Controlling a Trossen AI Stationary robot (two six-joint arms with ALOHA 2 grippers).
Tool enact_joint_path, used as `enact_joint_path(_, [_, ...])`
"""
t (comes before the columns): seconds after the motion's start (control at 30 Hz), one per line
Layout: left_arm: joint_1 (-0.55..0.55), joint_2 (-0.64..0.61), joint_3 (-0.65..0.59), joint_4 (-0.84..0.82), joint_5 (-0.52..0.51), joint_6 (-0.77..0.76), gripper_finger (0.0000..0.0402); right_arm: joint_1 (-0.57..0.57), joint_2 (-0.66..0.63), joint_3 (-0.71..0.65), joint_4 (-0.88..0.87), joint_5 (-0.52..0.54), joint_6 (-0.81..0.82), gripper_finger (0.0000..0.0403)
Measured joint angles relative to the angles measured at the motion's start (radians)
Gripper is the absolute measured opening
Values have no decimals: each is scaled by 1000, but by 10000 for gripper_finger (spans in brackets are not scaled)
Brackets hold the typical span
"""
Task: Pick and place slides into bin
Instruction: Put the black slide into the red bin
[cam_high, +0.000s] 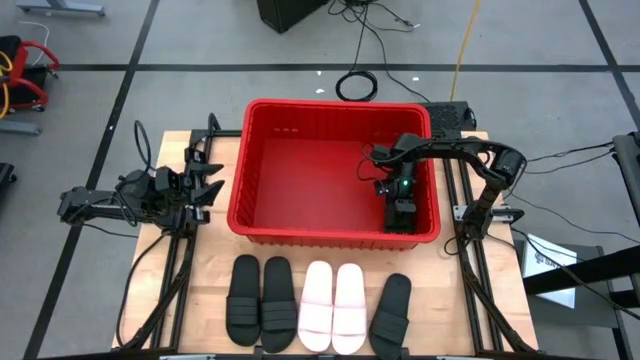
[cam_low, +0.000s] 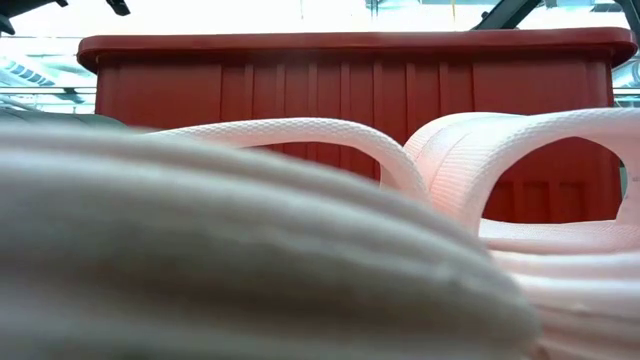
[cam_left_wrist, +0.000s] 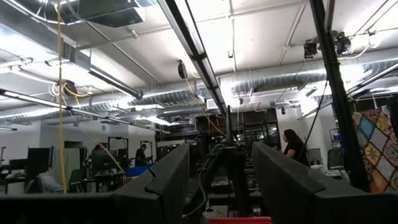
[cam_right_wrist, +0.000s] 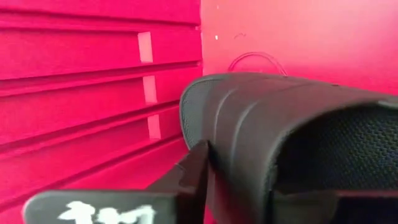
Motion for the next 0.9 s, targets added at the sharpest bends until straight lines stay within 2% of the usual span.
enact_joint_path(0.17, [0, 0, 0, 0, -35, 11, 184, 0, 0, 0, -1, -1, 2, 88])
enact_joint_path(0.5, [0, 0, 0, -3, -36, 31, 184, 0, 0, 0, 3, 2, 28, 150])
enact_joint_path(0.73, [0, 0, 0, -3, -43, 40, 184, 1, 0, 21, 35, 153, 89, 193])
enact_joint_path(0.9, [0, 0, 0, -3, -44, 39, 184, 1, 0, 62, 30, 159, 88, 216])
